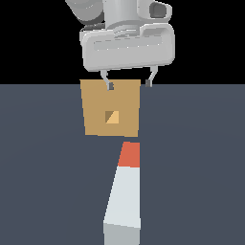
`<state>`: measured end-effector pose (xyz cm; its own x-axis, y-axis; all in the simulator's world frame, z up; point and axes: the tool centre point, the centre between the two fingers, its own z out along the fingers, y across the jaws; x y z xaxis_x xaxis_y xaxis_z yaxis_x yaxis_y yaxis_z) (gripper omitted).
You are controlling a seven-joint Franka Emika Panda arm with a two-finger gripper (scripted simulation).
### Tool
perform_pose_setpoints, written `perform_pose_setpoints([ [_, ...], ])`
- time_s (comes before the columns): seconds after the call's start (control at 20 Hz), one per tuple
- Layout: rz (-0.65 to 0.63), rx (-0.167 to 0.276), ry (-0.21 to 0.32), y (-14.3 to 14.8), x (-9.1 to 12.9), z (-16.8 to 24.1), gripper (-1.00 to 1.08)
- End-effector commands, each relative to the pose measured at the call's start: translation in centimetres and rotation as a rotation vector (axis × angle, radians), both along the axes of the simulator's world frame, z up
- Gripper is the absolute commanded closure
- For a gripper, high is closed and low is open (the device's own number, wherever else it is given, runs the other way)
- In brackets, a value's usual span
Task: Insert the peg into the horizontal hole in a box.
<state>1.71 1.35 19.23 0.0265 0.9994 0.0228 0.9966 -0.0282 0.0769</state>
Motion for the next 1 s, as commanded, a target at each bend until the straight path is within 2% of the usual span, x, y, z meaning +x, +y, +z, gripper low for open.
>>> perform_pose_setpoints([
  [0.0, 0.0, 0.0, 0.0, 0.0, 0.0, 0.0, -0.92],
  [0.15, -0.003, -0.001, 0.002, -0.5, 0.0, -0.4, -0.92],
  [0.35, -0.016, -0.003, 0.013, -2.7, -0.1, -2.0, -0.92],
  [0.95, -0.081, -0.015, 0.066, -13.9, -1.0, -10.2, -0.92],
])
